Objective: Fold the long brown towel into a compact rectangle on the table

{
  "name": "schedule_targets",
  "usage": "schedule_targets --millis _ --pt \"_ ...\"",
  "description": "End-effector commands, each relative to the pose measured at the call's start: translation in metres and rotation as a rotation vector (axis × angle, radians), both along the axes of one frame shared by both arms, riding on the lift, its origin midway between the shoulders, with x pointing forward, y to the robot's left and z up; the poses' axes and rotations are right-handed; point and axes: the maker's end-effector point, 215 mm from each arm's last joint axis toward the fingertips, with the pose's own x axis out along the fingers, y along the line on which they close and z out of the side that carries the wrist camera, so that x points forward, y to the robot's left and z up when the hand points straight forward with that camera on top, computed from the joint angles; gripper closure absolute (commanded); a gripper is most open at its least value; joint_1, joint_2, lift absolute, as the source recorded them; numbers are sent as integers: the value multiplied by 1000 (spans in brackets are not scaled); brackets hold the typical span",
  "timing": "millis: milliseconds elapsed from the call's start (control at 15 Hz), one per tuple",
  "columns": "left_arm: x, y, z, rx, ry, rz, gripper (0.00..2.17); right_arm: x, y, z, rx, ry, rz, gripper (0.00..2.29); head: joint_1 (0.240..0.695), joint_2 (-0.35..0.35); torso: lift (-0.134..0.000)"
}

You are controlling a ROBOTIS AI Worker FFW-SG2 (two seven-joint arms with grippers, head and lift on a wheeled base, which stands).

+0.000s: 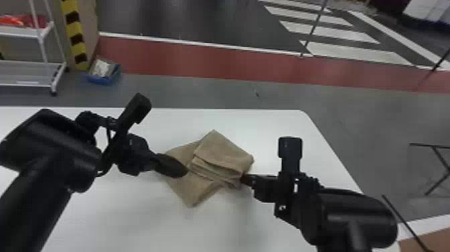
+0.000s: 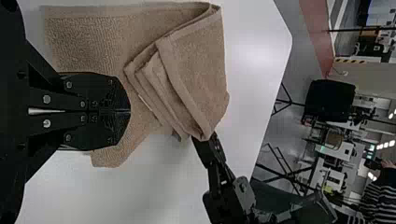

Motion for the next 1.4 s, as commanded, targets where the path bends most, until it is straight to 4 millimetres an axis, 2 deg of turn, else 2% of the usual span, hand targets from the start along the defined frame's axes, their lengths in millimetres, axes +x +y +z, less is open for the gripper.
schedule_targets --millis 0,67,333,400,467,600,667,733,800,867,1000,1133,1333 --pt "-12 -5 2 -20 7 -18 2142 14 1 1 3 -8 0 1953 695 -286 -125" --pt "-13 -6 6 -32 5 -17 2142 20 2 4 2 -17 2 1953 695 -288 -125" --pt "-20 -9 -4 -50 18 3 2142 40 15 23 -4 -81 32 1953 695 -284 -125" --pt "-14 -9 3 -67 -18 23 2142 40 21 23 -5 -81 42 1953 695 -280 -125" --pt "-5 -4 9 -79 -36 53 2142 38 22 21 -9 -77 46 1953 695 -277 -125" --pt "20 7 41 -117 -70 98 2142 31 24 13 -12 -63 49 1953 695 -261 -125" --pt "39 20 58 -131 -99 140 2142 25 24 7 -12 -52 49 1953 695 -254 -125" --pt "55 29 66 -133 -129 186 2142 19 25 2 -9 -42 52 1953 695 -247 -125" --pt "75 37 71 -123 -176 252 2142 16 26 5 -11 -49 55 1953 695 -237 -125" --pt "94 42 64 -92 -255 318 2142 12 28 2 -9 -45 60 1953 695 -227 -125" --pt "112 35 37 -24 -387 366 2142 11 31 4 -10 -48 66 1953 695 -193 -125" --pt "112 41 3 61 -426 354 2142 4 31 5 -11 -51 67 1953 695 -183 -125" --pt "113 38 -17 154 -488 322 2142 0 29 8 -5 -55 63 1953 695 -188 -125"
